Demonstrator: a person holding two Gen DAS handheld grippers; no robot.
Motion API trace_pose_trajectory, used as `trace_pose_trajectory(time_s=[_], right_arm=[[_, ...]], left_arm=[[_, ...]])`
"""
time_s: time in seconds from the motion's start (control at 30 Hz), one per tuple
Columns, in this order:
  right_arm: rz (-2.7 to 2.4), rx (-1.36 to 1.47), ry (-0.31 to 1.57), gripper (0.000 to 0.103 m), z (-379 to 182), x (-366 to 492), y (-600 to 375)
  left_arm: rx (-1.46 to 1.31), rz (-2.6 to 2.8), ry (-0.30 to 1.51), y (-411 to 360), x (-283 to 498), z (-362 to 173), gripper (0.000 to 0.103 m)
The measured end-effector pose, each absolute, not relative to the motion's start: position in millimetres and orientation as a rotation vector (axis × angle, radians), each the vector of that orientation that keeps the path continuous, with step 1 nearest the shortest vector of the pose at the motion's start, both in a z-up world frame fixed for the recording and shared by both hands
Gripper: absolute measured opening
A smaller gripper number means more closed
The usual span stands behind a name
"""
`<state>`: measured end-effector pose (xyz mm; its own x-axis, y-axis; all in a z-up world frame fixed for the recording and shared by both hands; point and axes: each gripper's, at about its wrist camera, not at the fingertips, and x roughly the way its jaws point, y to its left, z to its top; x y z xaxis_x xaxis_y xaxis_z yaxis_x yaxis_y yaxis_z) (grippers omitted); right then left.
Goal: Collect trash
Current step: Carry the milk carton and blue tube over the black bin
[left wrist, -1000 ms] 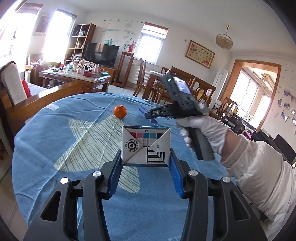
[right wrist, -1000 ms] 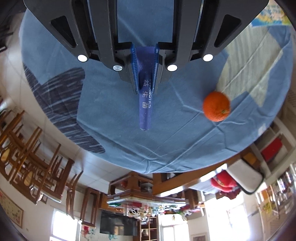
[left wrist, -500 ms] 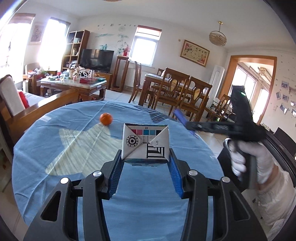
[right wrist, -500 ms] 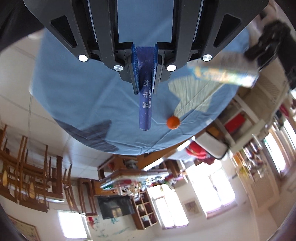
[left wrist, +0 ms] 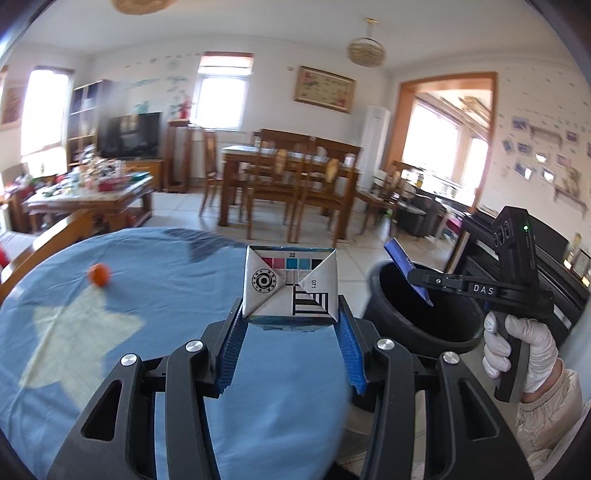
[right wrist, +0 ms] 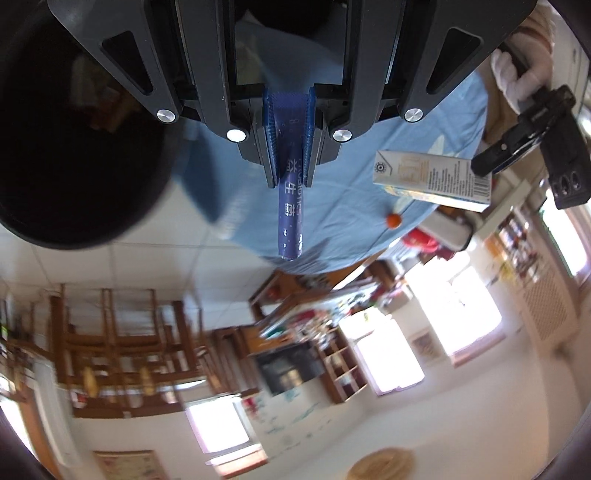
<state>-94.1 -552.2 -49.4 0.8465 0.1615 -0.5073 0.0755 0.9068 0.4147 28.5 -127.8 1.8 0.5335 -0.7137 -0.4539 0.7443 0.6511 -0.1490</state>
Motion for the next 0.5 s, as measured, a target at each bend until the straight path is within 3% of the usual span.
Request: trace_pose_trajectory(time_s=[0.5], right_arm=[[-0.158, 0.579, 0.507, 0.014, -88, -207, -670]], left_arm=[[0.164, -1.191, 0.545, -296, -6, -18, 0.047]])
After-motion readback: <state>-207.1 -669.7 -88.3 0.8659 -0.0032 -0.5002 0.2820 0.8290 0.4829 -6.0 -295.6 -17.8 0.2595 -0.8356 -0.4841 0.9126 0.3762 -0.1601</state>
